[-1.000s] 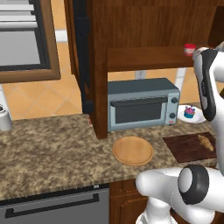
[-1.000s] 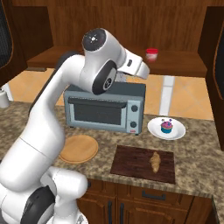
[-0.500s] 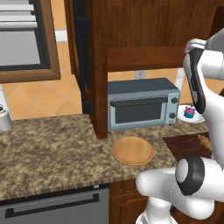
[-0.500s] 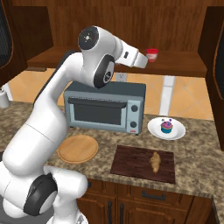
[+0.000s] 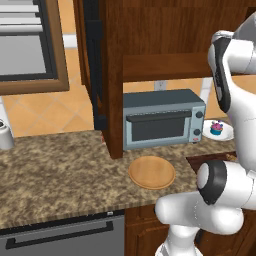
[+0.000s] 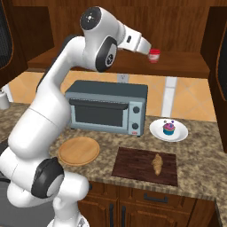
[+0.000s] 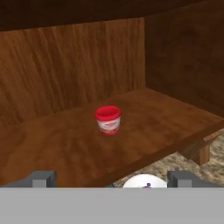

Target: From the different types of pastries on the counter, select a croissant and place it on the cutting board. Then retrieve a jar of jam from the cabinet and place it alongside the croissant on the cutting board.

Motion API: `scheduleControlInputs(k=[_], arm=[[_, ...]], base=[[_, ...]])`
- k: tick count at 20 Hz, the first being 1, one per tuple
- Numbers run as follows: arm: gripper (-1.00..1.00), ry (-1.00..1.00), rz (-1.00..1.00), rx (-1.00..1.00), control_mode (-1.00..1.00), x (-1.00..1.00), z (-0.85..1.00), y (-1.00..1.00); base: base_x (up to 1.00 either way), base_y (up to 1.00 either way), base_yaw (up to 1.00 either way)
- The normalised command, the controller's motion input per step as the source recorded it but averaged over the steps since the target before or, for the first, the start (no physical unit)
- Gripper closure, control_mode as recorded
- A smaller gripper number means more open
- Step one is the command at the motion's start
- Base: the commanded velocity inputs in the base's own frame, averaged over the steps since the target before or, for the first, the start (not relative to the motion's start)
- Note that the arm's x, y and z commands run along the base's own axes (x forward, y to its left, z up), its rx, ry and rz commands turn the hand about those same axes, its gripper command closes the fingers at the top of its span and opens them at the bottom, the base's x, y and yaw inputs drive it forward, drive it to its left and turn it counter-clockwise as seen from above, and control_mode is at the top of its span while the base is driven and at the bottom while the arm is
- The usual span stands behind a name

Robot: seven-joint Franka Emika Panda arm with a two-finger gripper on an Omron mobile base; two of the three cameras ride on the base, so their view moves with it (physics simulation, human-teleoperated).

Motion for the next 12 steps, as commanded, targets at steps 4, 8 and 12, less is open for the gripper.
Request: scheduleControlInputs(k=[4,8,12], arm=[[-1.0,-0.09,0.0,0.0,-1.0,0.0,-0.38,-0.08],[-1.0,-0.24,0.0,-0.01,-1.0,0.0,-0.49,0.0],[-1.0,-0.19,0.0,0.0,-1.0,0.0,-0.31,0.0]], base=[[0.0,0.0,0.0],[0.0,0.0,0.0],[0.0,0.0,0.0]])
